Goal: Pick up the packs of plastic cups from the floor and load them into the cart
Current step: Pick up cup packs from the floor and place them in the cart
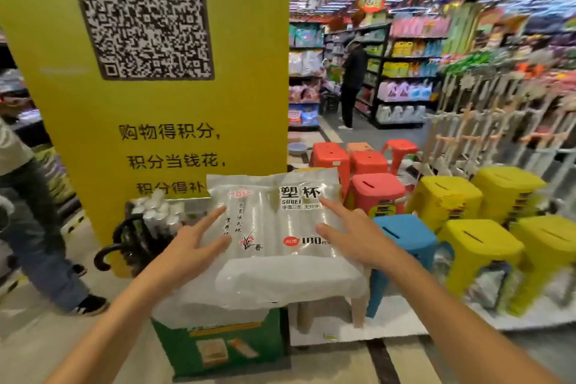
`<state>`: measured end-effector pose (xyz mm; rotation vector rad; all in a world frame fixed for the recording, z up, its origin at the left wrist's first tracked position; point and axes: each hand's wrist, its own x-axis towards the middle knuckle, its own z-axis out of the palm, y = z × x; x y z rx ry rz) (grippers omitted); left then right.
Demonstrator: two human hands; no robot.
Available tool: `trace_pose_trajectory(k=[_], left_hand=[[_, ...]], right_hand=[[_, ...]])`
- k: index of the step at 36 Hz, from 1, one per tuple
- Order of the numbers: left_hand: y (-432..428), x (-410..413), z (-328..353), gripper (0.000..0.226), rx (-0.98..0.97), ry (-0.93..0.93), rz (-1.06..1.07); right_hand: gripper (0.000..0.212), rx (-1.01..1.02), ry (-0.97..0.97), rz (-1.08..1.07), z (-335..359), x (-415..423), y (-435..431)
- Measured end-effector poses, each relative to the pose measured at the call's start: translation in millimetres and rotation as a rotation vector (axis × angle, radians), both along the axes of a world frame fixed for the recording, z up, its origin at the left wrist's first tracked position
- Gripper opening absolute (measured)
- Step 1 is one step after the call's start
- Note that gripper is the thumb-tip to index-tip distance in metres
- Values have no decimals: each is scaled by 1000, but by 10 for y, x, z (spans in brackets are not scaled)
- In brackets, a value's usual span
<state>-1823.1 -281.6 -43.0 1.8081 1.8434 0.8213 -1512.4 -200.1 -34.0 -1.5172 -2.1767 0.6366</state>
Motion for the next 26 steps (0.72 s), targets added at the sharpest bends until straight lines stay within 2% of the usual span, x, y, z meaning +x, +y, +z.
trace_pose_trajectory(k=[6, 12, 20, 26], left_hand=[[278, 1351, 110, 59, -18, -25, -231], [378, 3015, 112, 60, 10, -17, -487], [136, 5565, 83, 57, 20, -62, -847], [-276, 7149, -4, 62, -51, -73, -1011]], right_hand=[[68, -12, 49, -227, -59, 1466, -425], [62, 38, 41, -451, 23, 3054, -1211], [63, 13, 54, -839, -22, 5137, -2424], [63, 17, 54, -1067, -89, 6271, -3403]])
